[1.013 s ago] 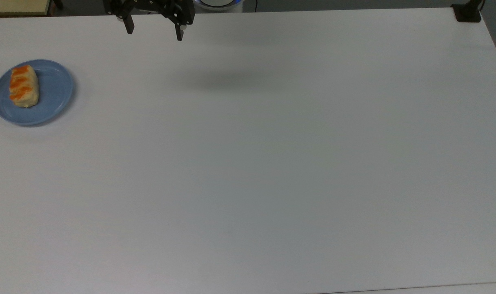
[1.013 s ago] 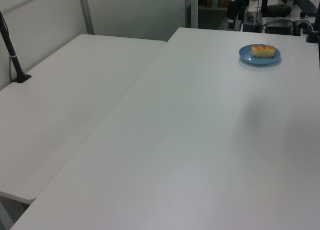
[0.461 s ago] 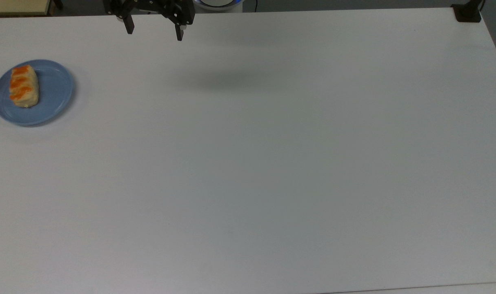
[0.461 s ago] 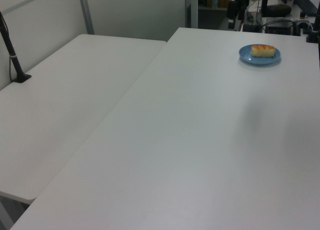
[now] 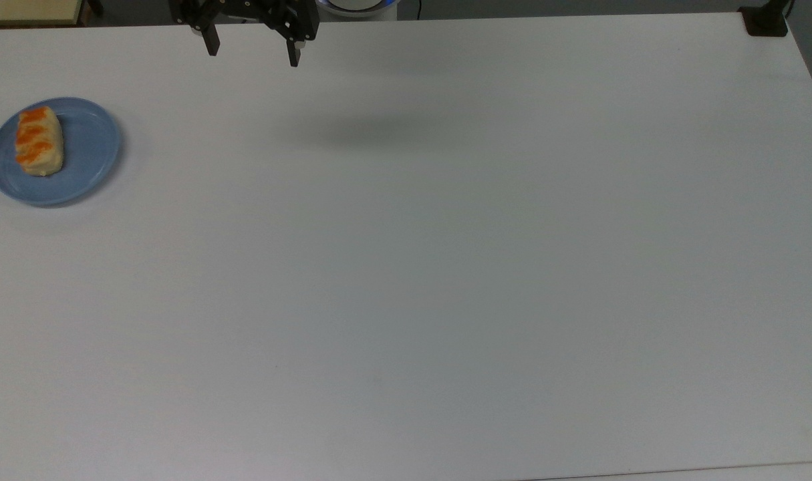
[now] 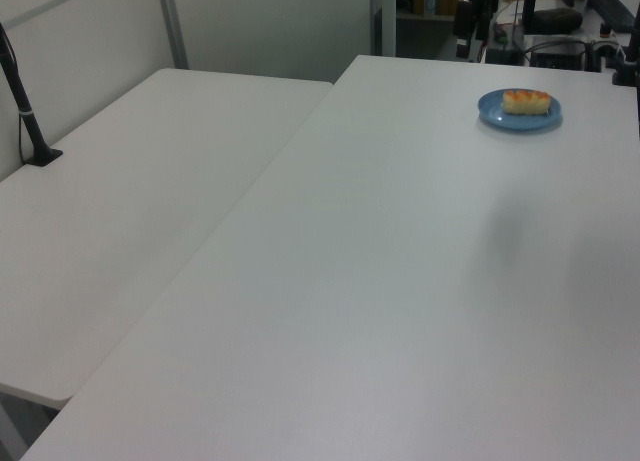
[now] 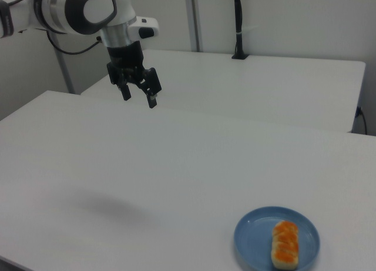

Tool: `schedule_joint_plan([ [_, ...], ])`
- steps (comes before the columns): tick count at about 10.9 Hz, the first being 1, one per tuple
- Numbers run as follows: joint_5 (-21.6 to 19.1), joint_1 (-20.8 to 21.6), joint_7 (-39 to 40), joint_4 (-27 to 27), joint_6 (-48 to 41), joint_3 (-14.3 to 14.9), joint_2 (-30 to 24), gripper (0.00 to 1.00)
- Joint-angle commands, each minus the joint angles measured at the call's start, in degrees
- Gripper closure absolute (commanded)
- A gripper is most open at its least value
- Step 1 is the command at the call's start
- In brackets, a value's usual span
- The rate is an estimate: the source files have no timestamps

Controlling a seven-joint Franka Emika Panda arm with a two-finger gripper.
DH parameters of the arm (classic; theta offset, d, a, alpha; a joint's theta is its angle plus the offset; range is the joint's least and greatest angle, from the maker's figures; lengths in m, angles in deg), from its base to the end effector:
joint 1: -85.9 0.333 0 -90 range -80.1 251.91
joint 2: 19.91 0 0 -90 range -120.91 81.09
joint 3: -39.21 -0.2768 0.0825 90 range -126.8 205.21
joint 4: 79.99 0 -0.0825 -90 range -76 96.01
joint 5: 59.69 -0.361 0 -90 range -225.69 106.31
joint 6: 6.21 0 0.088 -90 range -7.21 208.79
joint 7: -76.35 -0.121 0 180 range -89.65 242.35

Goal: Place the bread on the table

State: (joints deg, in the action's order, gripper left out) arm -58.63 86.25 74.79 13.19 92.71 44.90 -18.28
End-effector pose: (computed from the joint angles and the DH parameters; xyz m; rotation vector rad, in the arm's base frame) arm 0.5509 -0.0528 0.5450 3.1106 -0.1839 0.1109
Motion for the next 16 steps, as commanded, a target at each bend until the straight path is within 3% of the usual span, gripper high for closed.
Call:
schedule_joint_plan([
  [1,-0.3,-0.5,-0.1,-0.2,-1.1,-0.8,-0.3,0.00],
  [5,0.7,-2.9,2.5,-0.2,-1.2,0.0,-0.5,0.00],
  [7,2.1,-6.1,16.0,-0.2,-1.3,0.8,-0.6,0.00],
  [9,2.6,-8.7,30.2,0.1,-1.3,4.1,0.1,0.00],
  [11,10.0,-11.8,36.3,1.2,-1.0,4.9,2.0,0.00],
  [13,10.8,-14.6,37.7,3.5,5.4,8.2,4.3,0.00],
  [16,10.8,-19.0,37.7,5.3,18.7,8.6,11.3,0.00],
])
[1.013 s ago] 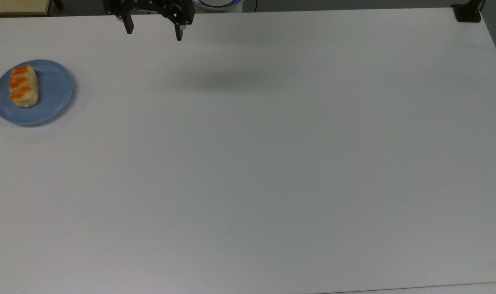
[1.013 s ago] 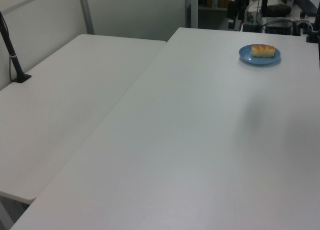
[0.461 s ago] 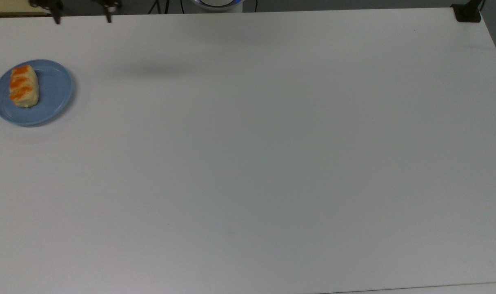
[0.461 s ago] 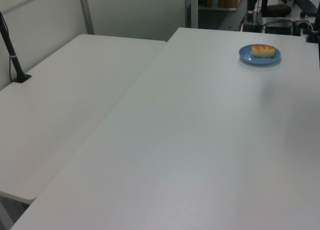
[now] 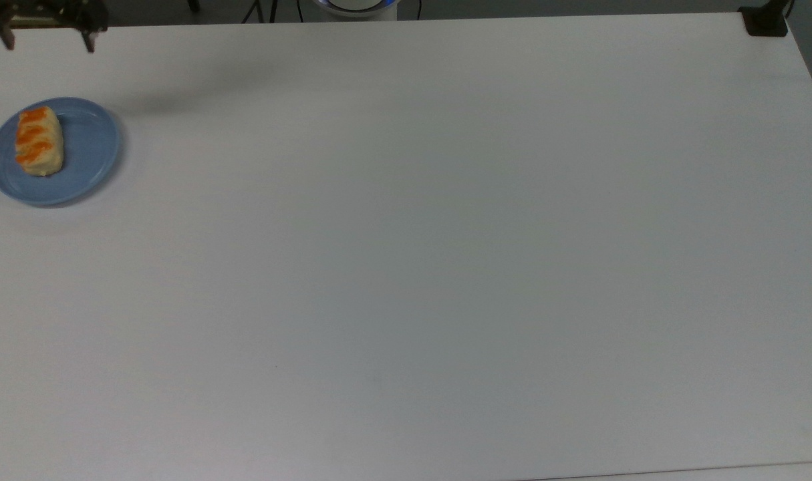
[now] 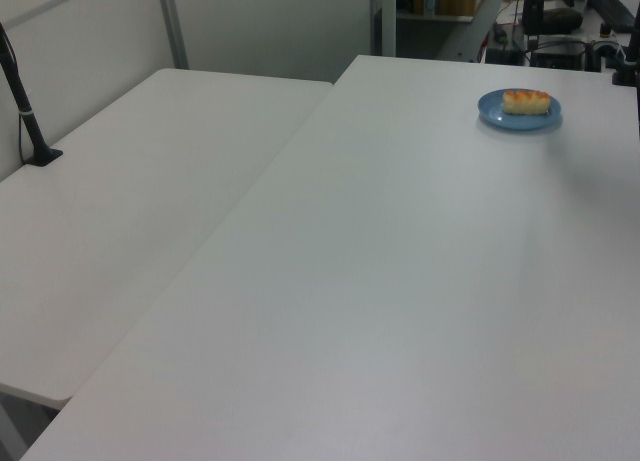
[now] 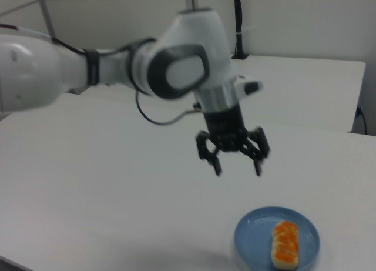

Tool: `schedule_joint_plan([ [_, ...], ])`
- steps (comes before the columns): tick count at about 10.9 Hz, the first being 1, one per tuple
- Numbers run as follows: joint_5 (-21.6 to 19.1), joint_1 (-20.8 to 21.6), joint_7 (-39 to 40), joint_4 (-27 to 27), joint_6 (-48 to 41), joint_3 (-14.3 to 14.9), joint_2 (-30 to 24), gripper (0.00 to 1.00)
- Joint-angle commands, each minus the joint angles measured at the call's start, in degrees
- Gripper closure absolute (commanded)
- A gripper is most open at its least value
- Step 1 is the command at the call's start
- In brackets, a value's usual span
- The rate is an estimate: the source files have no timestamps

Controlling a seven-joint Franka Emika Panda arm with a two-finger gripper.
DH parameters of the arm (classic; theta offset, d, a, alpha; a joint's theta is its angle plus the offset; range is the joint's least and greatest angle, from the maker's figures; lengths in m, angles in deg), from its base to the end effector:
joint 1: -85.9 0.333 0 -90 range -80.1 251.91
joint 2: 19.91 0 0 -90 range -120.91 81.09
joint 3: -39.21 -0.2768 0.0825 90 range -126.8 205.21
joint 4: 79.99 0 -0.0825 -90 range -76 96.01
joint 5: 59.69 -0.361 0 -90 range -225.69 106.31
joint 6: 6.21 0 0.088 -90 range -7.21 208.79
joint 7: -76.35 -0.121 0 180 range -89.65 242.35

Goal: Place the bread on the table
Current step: 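Move the open gripper over the bread roll on the blue plate and lower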

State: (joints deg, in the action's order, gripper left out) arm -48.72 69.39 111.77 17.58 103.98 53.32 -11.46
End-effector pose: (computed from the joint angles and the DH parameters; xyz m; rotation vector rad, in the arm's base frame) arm 0.5015 -0.3080 0.4646 2.9085 0.2144 -0.0803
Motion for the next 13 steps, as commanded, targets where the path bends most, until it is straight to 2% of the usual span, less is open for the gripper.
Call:
schedule_joint_plan([
  [1,0.9,-3.5,0.8,0.5,9.5,0.2,7.1,0.00],
  [3,0.2,-5.9,1.0,0.4,11.1,0.2,10.9,0.00],
  [10,-0.2,-8.0,0.6,1.0,21.1,0.2,16.9,0.00],
  [11,-0.2,-8.1,0.7,1.0,21.6,0.2,17.5,0.02],
  [13,-0.2,-8.7,0.5,1.0,22.4,0.1,18.4,0.16],
])
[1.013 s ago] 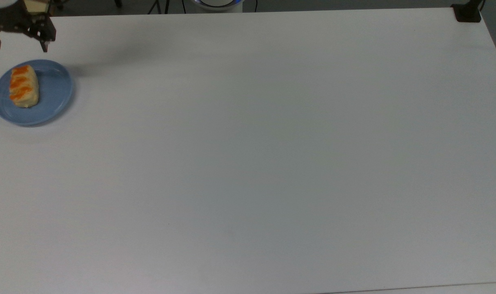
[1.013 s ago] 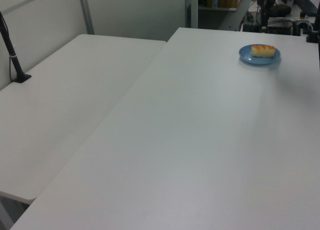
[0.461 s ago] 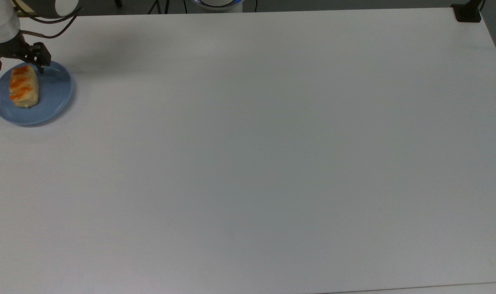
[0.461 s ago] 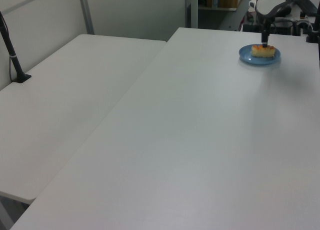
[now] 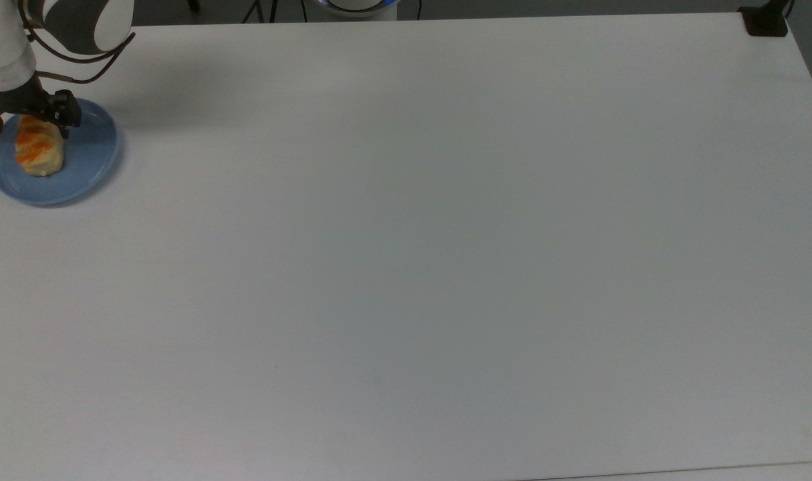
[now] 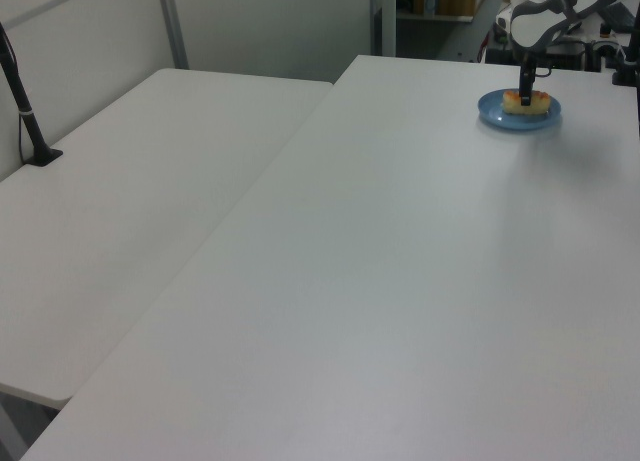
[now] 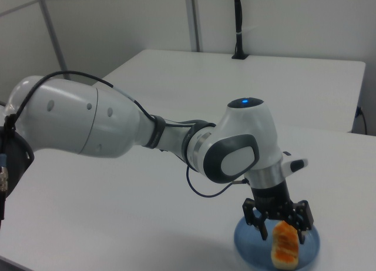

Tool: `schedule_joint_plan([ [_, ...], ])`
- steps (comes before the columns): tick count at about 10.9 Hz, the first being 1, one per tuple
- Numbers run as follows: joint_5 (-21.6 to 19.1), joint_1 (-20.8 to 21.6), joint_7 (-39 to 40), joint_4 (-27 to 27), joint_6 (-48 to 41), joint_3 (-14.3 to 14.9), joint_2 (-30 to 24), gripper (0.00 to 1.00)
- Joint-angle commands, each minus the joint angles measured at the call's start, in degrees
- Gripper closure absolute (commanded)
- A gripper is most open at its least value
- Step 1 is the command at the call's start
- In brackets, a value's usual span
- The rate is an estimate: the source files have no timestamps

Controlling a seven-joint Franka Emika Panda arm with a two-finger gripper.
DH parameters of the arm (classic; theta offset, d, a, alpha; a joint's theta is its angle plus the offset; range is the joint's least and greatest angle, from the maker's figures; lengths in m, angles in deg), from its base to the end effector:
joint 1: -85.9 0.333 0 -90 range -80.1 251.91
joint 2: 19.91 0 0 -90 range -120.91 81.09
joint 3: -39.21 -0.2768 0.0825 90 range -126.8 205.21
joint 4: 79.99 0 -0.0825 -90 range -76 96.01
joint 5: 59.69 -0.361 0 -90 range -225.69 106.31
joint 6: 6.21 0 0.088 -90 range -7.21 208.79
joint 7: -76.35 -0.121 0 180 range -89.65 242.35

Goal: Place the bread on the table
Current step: 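Close the gripper on the bread roll and lift it off the plate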

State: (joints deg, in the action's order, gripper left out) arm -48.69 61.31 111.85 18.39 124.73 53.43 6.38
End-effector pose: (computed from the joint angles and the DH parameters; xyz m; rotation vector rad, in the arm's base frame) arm 0.5042 -0.3973 0.3057 2.8589 0.1307 -0.0903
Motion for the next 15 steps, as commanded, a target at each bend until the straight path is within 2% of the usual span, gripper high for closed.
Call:
schedule_joint_plan([
  [1,-1.6,-0.9,0.2,0.2,1.6,0.0,0.5,0.25],
  [3,-5.5,-0.9,0.1,0.2,1.6,0.0,0.4,0.51],
  [4,-5.8,-1.0,0.1,0.2,1.4,0.0,0.3,0.58],
  [6,-5.9,-1.0,0.2,0.1,0.3,-0.2,-0.8,0.59],
  [8,-7.3,-0.2,0.2,-0.6,-7.5,-1.3,-5.3,0.59],
  [10,-8.3,0.2,-1.0,-1.3,-13.6,-4.8,-8.8,0.62],
  [13,-7.7,-1.7,0.0,-2.0,-12.5,-3.6,-8.3,0.62],
  [15,-8.8,-2.8,-0.9,-3.1,-8.9,-3.6,-7.0,0.63],
])
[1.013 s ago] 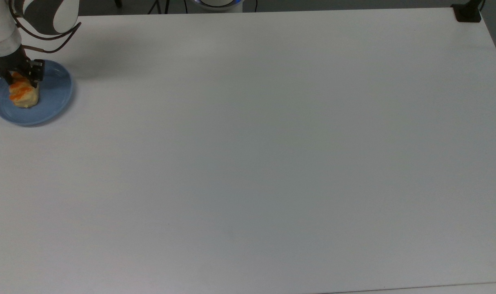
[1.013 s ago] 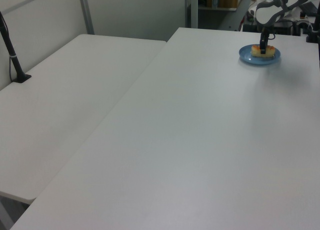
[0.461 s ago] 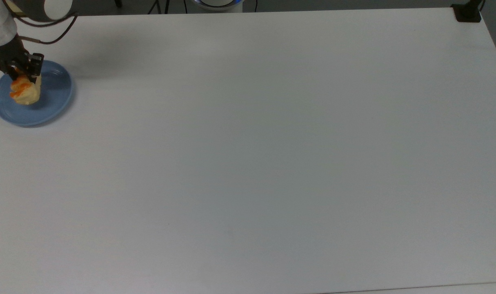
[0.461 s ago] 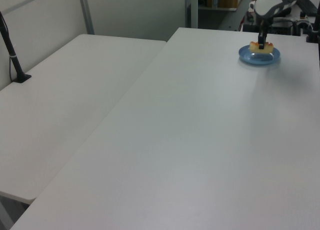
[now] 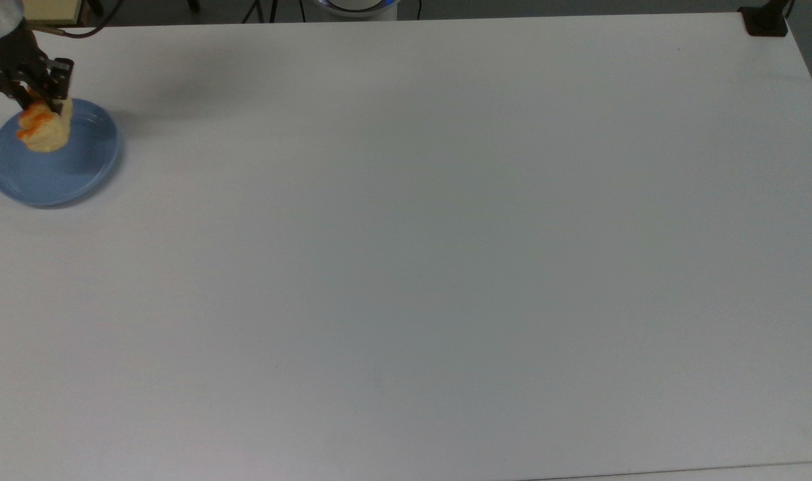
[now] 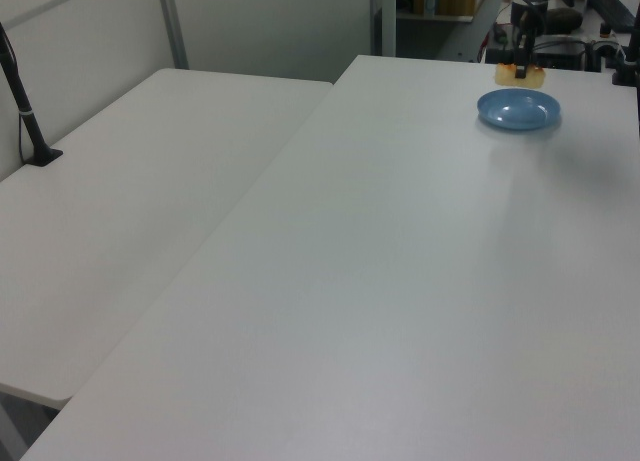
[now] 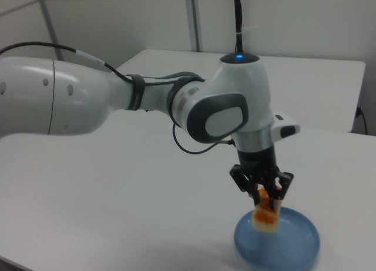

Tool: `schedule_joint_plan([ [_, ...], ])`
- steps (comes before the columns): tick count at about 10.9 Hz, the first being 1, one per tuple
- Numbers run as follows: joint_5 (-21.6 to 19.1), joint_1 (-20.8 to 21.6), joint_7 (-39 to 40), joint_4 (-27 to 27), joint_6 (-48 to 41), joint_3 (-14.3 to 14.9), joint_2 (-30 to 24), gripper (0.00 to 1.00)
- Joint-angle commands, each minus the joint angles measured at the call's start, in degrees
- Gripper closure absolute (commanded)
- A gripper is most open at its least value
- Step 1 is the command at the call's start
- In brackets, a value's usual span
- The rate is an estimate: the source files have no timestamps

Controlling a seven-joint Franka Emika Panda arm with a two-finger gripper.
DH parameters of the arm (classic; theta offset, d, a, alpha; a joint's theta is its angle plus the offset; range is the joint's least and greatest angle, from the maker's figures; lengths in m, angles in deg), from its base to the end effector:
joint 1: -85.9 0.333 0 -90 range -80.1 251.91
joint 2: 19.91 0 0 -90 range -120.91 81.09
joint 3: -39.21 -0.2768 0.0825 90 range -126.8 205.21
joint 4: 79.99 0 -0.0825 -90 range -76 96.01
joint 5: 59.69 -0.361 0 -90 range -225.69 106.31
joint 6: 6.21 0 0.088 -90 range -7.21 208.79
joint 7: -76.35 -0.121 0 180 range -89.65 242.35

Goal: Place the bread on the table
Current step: 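Close the gripper on the bread roll and lift it off the plate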

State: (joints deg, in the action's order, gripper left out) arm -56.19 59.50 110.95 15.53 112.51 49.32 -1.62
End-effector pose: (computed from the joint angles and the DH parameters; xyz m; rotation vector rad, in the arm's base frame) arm 0.5064 -0.3690 0.3898 3.0001 0.0073 0.0144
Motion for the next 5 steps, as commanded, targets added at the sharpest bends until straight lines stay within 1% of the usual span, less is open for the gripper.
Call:
schedule_joint_plan([
  [1,-3.7,-0.7,-2.2,-0.9,4.7,0.3,1.9,0.63],
  [2,-5.8,0.2,-5.6,-1.0,6.2,0.0,2.0,0.63],
  [3,-6.9,1.7,-9.1,-1.0,7.0,-0.1,2.5,0.64],
  [5,-6.9,5.5,-15.7,-1.0,7.0,-0.6,2.9,0.65],
])
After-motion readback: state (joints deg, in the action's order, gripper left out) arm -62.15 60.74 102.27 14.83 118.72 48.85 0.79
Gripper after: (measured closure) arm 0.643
